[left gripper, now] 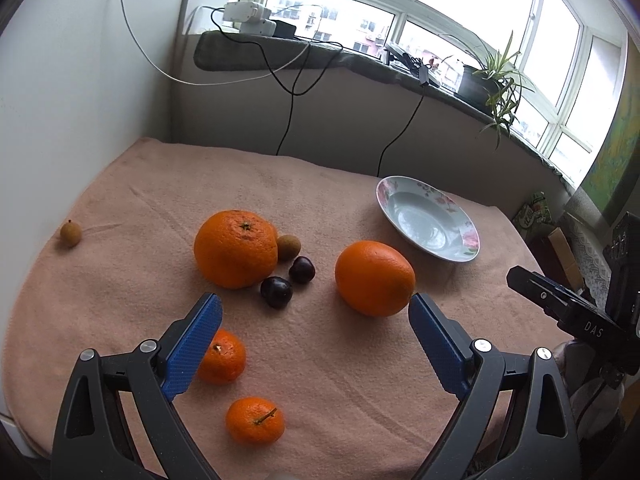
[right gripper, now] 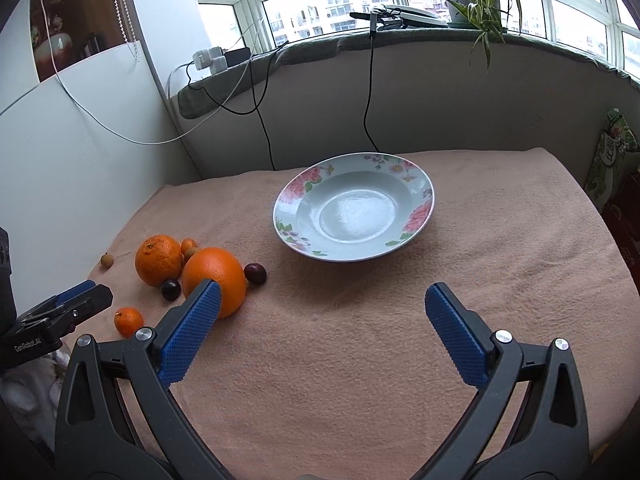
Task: Organize fruits
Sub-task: 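Move the right tool to the large orange and close around it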
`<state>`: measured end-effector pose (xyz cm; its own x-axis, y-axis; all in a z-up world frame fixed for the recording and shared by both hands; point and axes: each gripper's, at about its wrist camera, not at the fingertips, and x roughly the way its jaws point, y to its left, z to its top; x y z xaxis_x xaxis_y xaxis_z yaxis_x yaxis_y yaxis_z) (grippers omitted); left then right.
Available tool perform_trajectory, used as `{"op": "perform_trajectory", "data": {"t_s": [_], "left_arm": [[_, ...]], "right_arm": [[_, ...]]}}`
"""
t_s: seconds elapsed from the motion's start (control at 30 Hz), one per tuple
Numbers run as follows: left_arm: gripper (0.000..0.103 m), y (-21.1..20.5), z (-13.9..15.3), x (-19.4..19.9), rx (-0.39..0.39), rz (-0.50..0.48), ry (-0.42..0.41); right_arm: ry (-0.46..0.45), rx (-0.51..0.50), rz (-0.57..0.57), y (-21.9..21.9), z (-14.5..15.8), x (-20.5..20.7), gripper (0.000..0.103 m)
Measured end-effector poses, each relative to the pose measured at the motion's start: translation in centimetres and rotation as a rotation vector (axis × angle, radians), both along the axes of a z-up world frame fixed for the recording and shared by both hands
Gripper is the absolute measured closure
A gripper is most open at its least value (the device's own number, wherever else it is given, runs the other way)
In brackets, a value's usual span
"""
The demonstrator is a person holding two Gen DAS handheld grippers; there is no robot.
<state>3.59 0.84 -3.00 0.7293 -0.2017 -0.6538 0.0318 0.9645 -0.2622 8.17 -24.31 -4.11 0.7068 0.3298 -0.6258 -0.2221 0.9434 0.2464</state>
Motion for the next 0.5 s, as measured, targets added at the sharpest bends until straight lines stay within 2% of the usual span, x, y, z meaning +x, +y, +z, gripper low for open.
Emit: {"op": "perform_trajectory", "data": {"t_s": [0.3,0.5], "left_arm": [[0.009,-1.8,-1.1,1.1,-0.026,-0.066,0.036],[0.010,-2.4,-2.1,1.8,-0.095,-0.113,0.059]], "right_arm": [[0.090,0.079,0.136,2.0,-0.8,2.0,0.000],[0.115,0.093,0.203,4.0,-1.2,2.9,0.000]]}}
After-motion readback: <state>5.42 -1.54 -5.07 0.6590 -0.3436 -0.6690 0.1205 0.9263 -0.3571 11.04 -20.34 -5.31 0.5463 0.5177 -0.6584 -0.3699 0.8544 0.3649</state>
